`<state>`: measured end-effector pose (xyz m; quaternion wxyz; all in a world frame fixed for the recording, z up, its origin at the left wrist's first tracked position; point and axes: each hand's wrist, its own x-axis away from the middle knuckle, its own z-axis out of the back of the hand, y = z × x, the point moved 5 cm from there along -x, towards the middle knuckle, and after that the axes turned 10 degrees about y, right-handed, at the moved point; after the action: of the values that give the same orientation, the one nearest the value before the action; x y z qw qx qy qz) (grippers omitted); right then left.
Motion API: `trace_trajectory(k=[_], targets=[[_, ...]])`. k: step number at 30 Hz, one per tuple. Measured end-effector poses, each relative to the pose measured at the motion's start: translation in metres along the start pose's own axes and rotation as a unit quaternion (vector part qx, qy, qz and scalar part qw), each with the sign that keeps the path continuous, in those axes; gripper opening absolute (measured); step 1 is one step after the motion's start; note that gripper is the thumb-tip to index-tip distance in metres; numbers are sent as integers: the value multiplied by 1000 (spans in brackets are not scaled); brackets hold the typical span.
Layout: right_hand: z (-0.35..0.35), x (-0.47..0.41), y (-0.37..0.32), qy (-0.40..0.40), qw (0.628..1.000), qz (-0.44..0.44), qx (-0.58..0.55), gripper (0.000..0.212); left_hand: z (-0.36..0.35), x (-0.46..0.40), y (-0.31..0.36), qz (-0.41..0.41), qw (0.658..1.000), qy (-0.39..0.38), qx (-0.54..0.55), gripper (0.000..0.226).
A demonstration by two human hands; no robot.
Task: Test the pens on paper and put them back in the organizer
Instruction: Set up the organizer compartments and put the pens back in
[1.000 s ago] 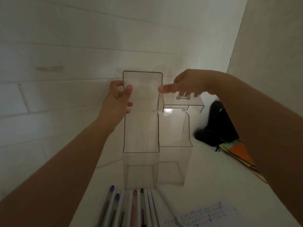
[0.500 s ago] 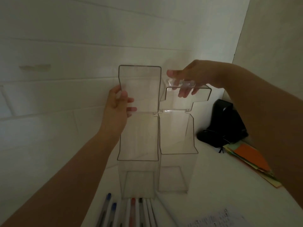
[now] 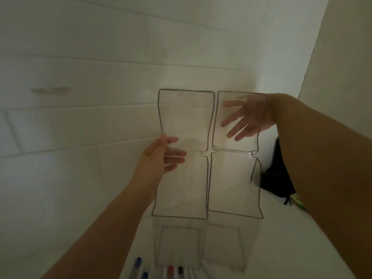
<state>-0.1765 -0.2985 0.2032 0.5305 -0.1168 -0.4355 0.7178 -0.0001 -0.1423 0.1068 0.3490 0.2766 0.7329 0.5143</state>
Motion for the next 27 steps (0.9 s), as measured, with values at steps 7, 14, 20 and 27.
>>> trace_trajectory(k=[7, 14, 20, 27], targets=[[-15, -1, 33, -44, 924, 77, -372, 54, -2, 1, 3, -31, 998, 49, -12, 33], [-12, 41, 73, 85, 888, 79, -444, 57, 10, 11, 6, -11, 997, 48, -63, 27], [-18, 134, 96, 355, 884, 172, -251, 9, 60, 58, 1, -88, 973, 61, -203, 15], [-175, 195, 170, 110, 928, 214, 283, 39, 89, 157, -64, -8, 921, -134, -366, 62]])
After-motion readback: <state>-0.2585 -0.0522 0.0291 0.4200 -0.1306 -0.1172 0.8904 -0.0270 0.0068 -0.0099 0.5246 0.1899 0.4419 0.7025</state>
